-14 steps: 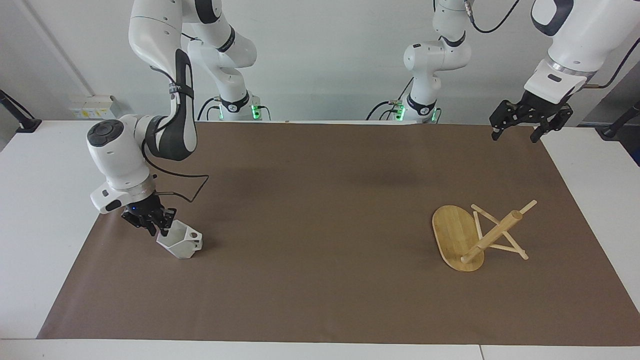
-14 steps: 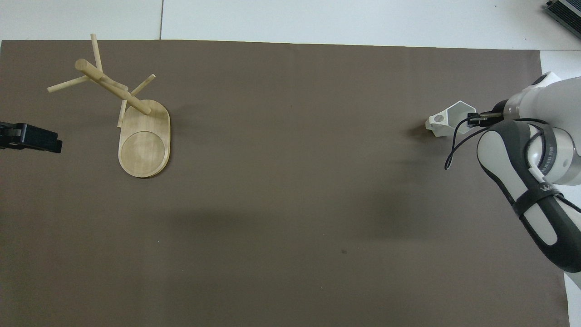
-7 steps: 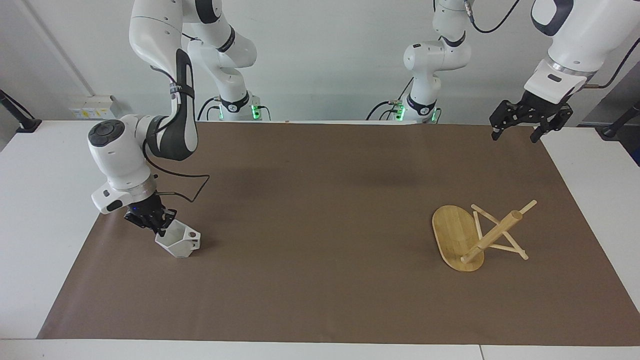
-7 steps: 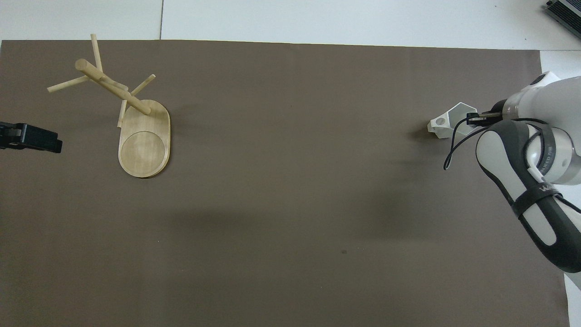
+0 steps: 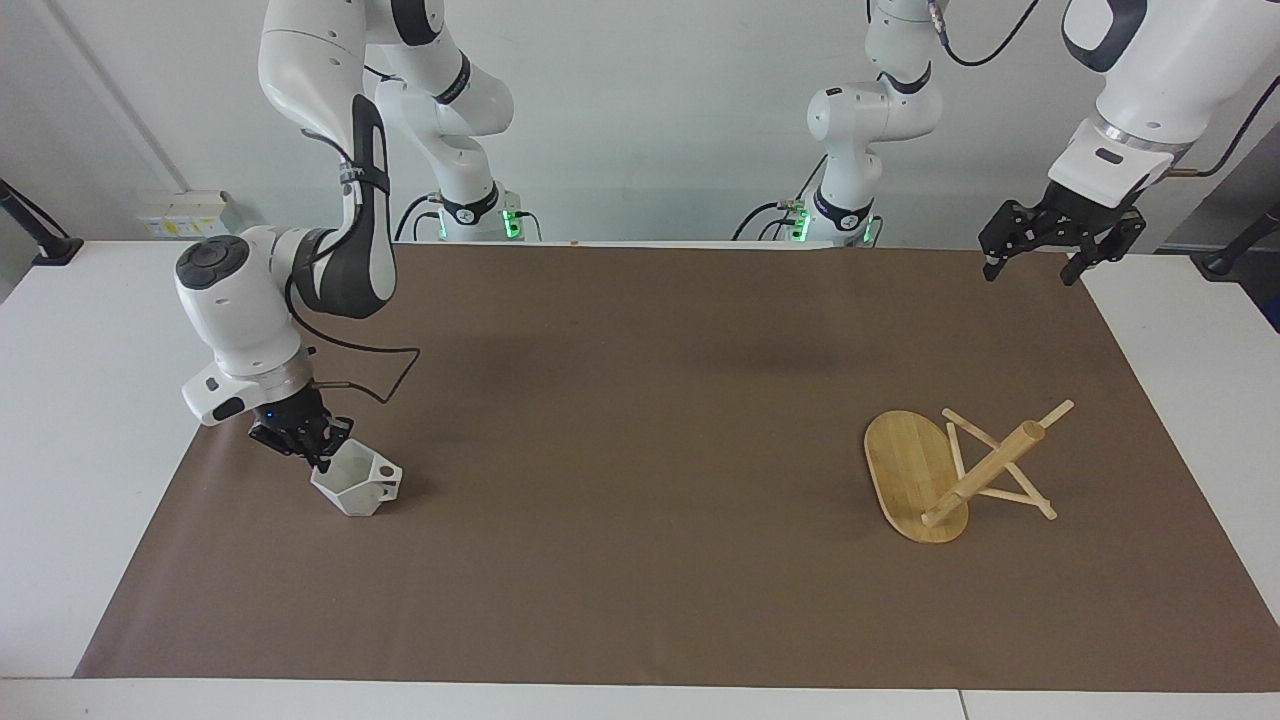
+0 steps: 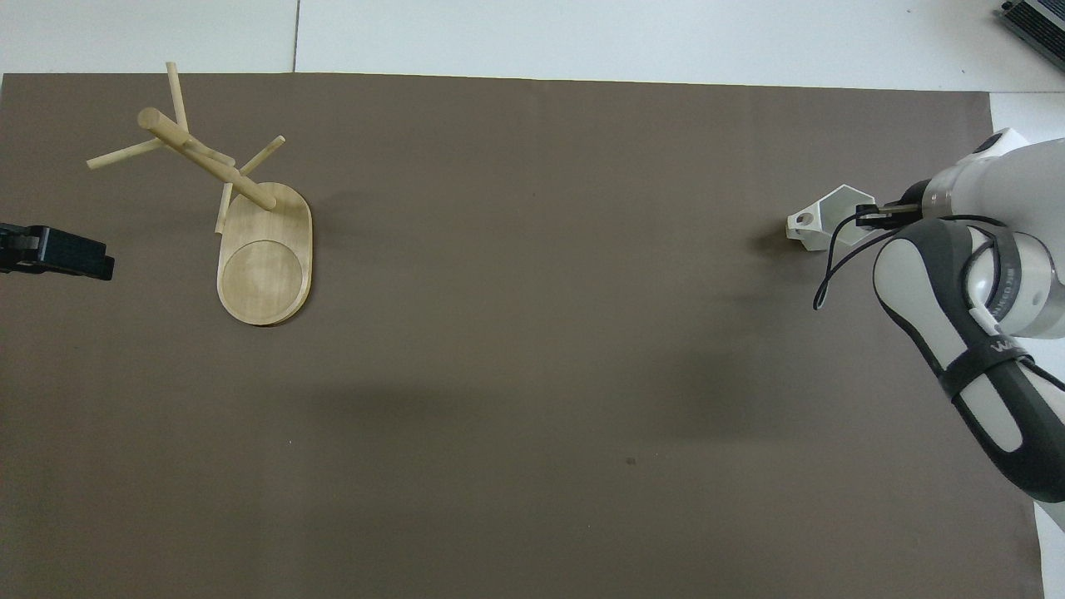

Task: Hang cup on rack
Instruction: 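Lift the white cup with the right gripper toward the wooden mug tree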

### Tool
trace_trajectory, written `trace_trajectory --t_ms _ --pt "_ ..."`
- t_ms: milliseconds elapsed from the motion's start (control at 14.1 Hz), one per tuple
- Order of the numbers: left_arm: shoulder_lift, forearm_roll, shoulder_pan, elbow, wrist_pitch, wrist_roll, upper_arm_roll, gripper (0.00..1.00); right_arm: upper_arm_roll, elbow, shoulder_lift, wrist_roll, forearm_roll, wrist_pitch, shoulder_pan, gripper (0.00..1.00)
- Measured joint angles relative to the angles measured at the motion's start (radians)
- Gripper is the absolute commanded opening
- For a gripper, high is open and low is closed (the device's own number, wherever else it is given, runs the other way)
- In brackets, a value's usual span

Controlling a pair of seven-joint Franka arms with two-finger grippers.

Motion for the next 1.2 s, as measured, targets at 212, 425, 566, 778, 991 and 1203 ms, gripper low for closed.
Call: trace_trajectory --t_ms 212,425,566,778,991,1203 --pt "0.0 0.0 0.0 0.0 0.0 0.0 0.0 1.0 0.012 0.071 -0.005 0.001 0.047 -0.134 0.0 0.0" --pt "0.0 0.0 0.0 0.0 0.0 0.0 0.0 1.0 0.026 0.143 -0.042 0.001 0.24 -0.275 0.002 0.0" --pt "0.0 0.0 0.0 0.0 0.0 0.0 0.0 1.0 0.06 0.147 -0.063 0.001 0.301 -0.306 0.003 0.0" --pt "0.0 0.0 0.0 0.0 0.0 0.0 0.0 1.0 0.178 0.148 -0.068 0.007 0.318 -0.302 0.011 0.0" --pt "0.0 0.0 0.0 0.0 0.0 0.0 0.0 1.0 0.28 0.148 -0.068 0.092 0.318 -0.282 0.017 0.0" --pt "0.0 0.0 0.0 0.0 0.0 0.0 0.0 1.0 0.372 0.148 -0.068 0.191 0.378 -0.254 0.017 0.0"
